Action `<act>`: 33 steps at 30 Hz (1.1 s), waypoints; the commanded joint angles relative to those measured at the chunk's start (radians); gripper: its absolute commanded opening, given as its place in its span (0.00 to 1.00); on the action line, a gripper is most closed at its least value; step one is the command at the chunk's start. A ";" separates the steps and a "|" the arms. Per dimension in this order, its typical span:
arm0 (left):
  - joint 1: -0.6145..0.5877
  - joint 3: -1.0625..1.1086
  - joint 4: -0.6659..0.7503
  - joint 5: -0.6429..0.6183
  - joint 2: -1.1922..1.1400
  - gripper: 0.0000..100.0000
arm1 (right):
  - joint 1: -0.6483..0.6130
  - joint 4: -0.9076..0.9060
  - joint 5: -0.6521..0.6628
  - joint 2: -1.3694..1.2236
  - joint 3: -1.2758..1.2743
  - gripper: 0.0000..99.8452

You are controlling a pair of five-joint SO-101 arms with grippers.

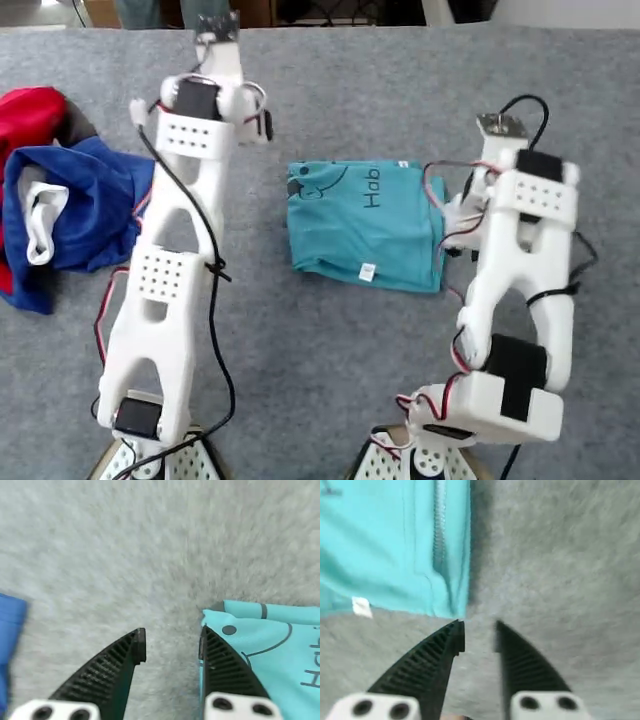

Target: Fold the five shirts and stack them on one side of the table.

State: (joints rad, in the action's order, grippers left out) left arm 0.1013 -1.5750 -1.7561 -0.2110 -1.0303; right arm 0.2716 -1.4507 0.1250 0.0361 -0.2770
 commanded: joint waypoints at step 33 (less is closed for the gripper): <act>-0.036 1.856 0.743 0.107 0.914 0.20 | -0.273 0.245 -0.562 -0.265 0.067 0.02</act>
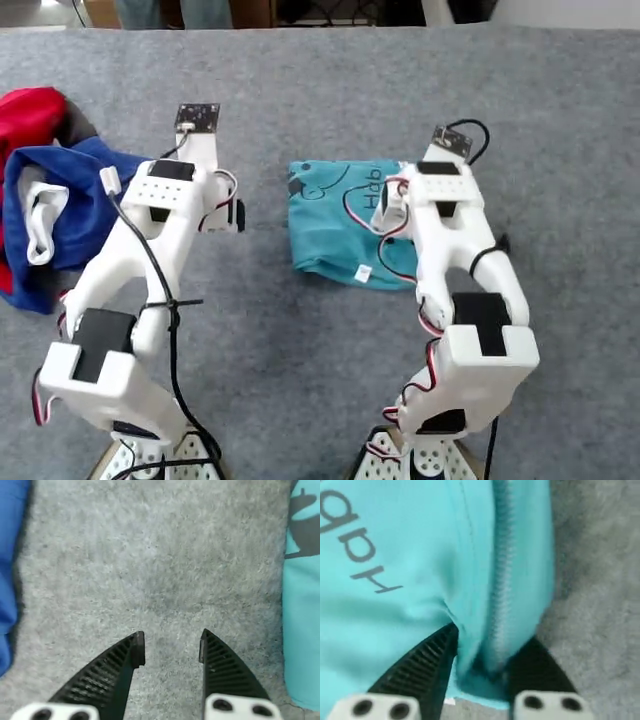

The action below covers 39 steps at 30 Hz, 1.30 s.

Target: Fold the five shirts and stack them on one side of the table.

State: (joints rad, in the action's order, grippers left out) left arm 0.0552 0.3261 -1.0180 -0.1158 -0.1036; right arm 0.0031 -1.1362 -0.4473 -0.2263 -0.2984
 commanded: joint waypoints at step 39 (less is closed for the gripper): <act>-0.008 0.058 0.173 0.025 -0.048 0.20 | -0.144 -0.140 0.212 -0.010 0.499 0.02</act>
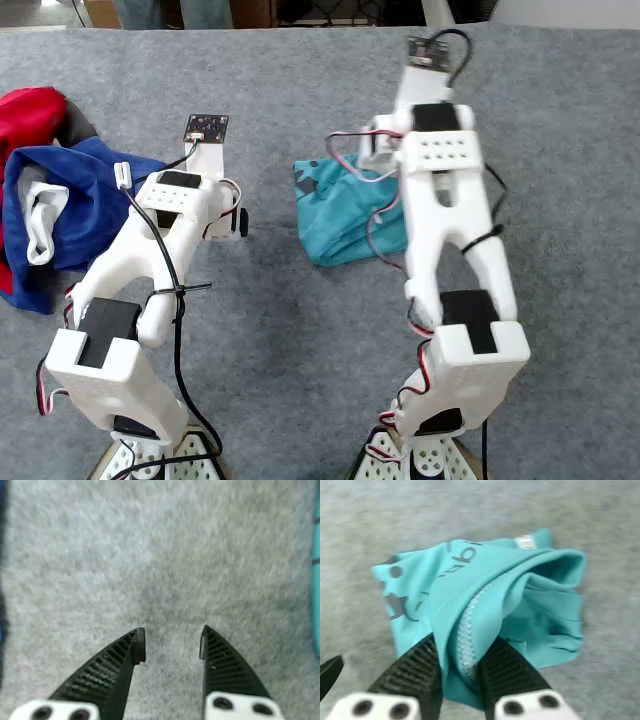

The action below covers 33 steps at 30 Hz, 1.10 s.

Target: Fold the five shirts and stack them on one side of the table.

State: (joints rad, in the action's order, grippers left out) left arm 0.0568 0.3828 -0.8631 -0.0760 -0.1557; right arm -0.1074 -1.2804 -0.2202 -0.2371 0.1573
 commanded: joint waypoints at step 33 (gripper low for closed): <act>-0.101 0.007 0.014 -0.172 0.005 0.20 | -0.051 -0.233 0.166 -0.423 0.568 0.02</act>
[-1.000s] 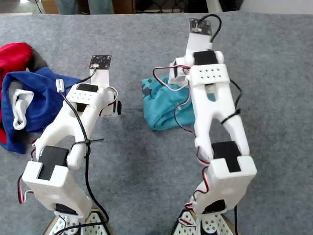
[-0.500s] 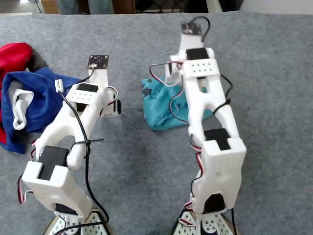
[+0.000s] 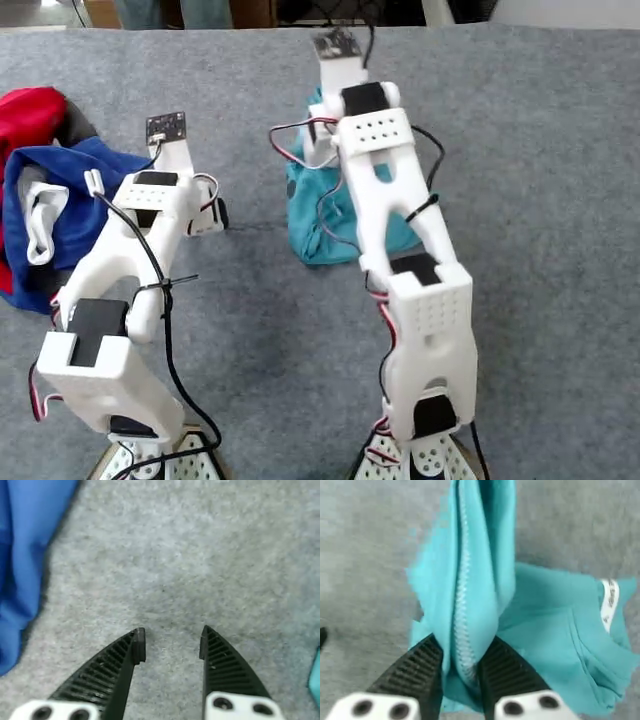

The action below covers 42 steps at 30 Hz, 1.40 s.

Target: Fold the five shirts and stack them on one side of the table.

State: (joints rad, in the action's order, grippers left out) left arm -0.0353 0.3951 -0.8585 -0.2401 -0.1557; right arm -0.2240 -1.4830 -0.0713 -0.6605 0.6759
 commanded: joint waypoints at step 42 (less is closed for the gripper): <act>-0.008 -0.007 0.015 0.000 0.005 0.20 | 0.321 -0.226 0.025 -0.039 0.044 0.30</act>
State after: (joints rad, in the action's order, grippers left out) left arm -0.0368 0.3951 -0.8554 -0.2401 -0.1557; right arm 0.0813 -1.7024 0.0023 -0.7142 0.6790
